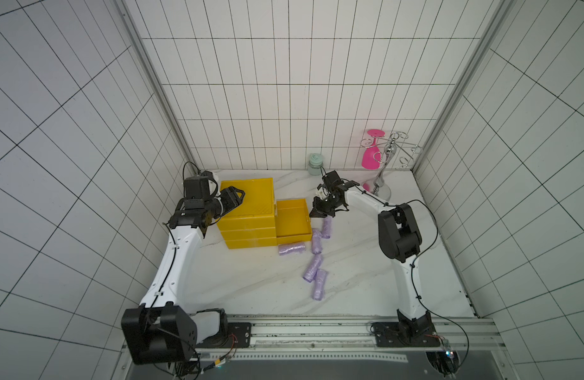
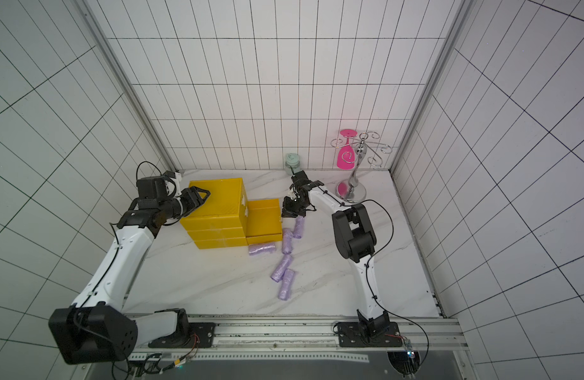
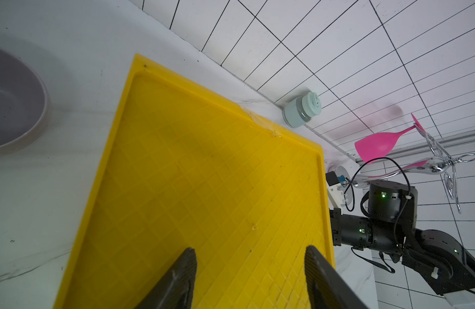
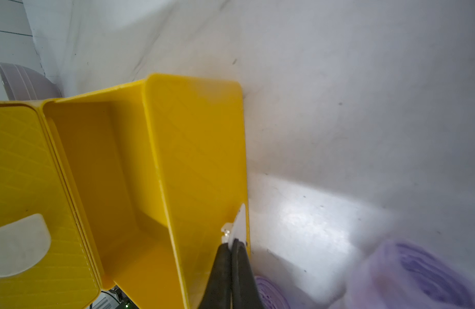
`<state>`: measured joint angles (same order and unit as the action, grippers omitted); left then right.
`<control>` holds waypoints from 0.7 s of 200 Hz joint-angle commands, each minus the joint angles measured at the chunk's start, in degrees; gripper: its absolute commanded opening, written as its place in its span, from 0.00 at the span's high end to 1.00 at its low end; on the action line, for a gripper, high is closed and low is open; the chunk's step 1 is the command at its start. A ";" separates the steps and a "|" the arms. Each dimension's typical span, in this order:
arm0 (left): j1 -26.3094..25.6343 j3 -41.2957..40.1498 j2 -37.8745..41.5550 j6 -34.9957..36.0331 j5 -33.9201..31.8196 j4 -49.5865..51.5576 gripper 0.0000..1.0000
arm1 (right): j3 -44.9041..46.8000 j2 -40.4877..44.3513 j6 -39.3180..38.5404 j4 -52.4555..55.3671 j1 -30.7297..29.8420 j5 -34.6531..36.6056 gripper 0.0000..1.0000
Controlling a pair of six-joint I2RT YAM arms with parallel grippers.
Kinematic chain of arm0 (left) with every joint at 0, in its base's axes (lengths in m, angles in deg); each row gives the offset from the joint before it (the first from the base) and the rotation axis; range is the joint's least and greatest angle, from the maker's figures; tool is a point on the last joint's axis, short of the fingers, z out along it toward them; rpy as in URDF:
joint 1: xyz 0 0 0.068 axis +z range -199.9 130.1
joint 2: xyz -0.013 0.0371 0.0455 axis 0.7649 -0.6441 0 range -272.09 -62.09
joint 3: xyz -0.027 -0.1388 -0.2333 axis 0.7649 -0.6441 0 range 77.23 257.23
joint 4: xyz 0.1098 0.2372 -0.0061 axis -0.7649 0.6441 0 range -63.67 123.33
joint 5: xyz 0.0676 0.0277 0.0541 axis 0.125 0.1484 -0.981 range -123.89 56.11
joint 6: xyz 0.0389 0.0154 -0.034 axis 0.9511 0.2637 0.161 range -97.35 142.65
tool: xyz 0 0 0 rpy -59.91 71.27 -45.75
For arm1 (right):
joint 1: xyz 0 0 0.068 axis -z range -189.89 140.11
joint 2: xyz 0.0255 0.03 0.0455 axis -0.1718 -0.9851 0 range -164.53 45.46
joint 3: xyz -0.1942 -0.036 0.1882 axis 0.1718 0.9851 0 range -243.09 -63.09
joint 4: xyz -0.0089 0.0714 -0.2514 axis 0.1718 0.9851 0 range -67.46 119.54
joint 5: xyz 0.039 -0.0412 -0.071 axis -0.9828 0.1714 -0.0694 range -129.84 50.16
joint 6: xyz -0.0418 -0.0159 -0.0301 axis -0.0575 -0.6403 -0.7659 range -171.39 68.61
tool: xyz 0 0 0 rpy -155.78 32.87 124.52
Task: Sort the rolls of trash bags by color and place them into the drawer
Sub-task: Open the drawer in the storage box.
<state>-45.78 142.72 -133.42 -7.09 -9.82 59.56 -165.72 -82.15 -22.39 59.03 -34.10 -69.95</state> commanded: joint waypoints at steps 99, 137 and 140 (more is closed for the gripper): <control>0.27 1.91 -0.90 1.39 -0.54 2.19 0.36 | 3.60 8.10 -3.35 0.61 1.88 5.79 0.65; 0.31 4.65 1.15 1.83 -0.09 4.85 0.36 | 3.59 11.05 -7.77 5.19 1.97 12.53 0.56; 0.21 4.62 1.49 1.74 0.03 4.97 0.36 | 3.60 11.07 -8.27 6.89 1.97 13.11 0.56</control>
<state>-45.71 145.08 -133.50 -6.46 -10.04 62.29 -162.99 -73.75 -26.53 60.12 -32.28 -63.00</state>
